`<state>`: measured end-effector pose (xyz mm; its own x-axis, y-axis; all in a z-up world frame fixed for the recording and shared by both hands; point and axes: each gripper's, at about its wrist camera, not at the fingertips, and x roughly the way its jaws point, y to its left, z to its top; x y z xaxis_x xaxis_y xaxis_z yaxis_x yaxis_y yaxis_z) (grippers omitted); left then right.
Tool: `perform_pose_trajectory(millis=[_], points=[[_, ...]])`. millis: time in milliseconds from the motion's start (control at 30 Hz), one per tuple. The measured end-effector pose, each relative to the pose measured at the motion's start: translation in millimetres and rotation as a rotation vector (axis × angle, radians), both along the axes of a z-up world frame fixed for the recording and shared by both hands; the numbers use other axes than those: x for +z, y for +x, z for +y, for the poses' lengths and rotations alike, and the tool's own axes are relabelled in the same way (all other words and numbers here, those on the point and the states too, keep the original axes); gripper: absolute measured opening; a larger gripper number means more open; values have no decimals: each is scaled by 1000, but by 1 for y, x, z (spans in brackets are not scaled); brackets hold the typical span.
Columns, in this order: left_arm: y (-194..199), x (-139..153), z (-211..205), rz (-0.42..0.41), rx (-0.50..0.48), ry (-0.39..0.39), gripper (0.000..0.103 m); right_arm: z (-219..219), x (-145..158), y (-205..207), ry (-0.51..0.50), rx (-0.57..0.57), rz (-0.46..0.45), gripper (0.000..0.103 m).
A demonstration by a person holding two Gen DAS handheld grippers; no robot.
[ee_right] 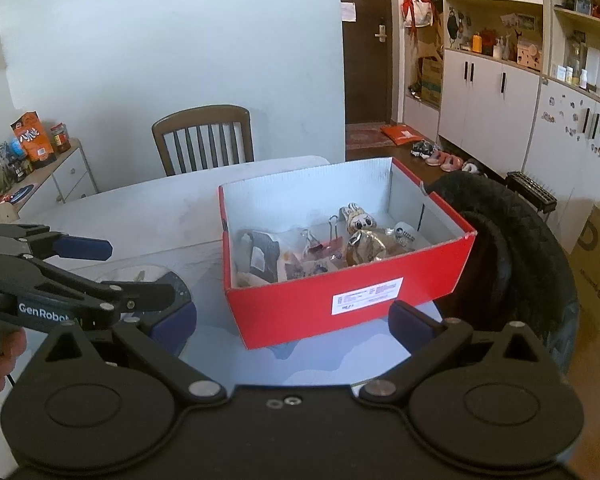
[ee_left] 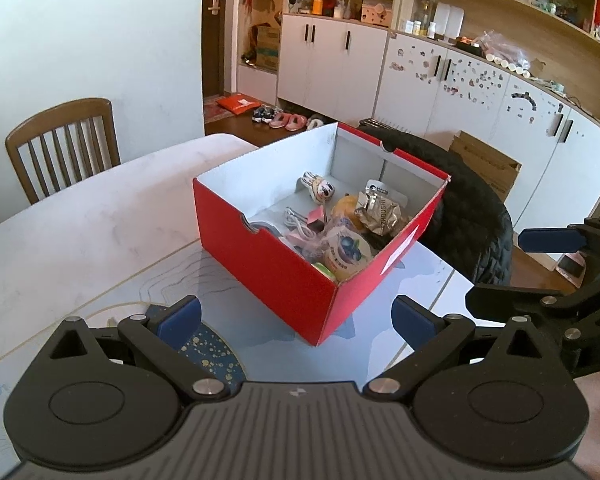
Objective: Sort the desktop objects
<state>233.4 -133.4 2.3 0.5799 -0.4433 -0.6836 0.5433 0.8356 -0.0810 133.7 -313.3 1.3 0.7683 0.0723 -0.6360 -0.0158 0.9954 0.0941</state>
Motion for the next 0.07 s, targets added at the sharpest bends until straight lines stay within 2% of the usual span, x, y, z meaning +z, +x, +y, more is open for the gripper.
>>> perform_pose_trajectory(millis=[67], points=[[0,-1,0,12,-13,-6,102,1,-1,0,2,-5,4,102]])
